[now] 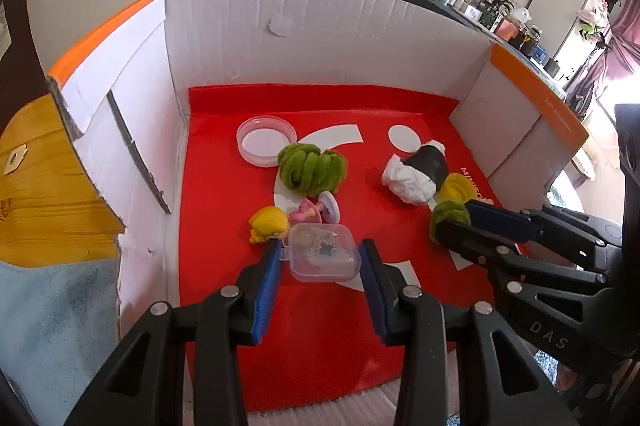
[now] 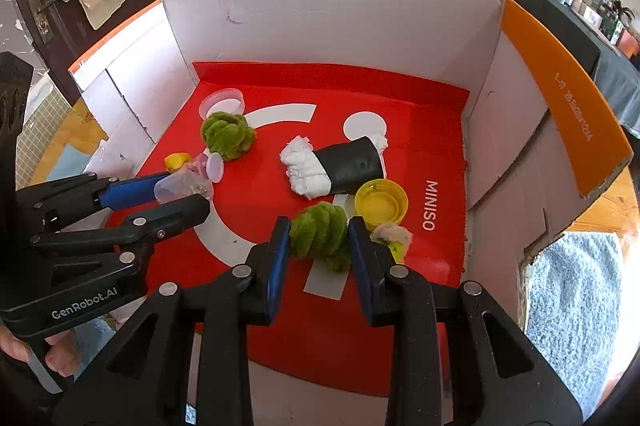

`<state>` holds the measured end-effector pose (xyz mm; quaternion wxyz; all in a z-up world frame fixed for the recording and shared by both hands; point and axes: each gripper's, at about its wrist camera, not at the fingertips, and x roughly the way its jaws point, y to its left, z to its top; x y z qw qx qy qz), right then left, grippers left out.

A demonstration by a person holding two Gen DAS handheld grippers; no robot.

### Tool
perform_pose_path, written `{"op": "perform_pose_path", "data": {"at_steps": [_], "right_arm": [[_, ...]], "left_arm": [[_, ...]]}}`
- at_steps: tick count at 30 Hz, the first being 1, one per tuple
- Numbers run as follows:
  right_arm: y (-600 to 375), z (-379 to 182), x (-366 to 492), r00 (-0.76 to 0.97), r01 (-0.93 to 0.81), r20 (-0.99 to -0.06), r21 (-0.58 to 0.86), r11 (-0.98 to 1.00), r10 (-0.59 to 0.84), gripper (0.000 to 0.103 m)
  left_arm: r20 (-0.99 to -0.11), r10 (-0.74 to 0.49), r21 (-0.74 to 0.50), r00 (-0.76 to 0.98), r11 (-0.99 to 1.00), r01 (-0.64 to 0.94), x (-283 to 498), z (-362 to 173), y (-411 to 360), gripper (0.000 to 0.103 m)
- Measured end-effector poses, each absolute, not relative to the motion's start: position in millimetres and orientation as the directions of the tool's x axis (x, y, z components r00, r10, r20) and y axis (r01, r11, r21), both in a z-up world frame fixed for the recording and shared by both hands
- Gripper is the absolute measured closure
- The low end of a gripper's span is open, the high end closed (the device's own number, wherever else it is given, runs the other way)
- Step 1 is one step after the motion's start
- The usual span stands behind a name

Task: Organize objects
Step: 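Lower the container and yarn ball onto the red floor and open both tools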

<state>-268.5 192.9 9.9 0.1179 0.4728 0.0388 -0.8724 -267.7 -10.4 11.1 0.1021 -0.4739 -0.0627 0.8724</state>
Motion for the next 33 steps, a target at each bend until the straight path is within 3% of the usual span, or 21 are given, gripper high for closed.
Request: {"op": "perform_pose_path", "data": {"at_steps": [33], "right_arm": [[190.4, 8.0, -269.8, -0.54, 0.227, -0.833, -0.011, -0.974, -0.117, 0.073]], "left_arm": [[-0.816, 0.23, -0.203, -0.53, -0.973, -0.11, -267.7, 10.2, -11.0, 0.062]]}}
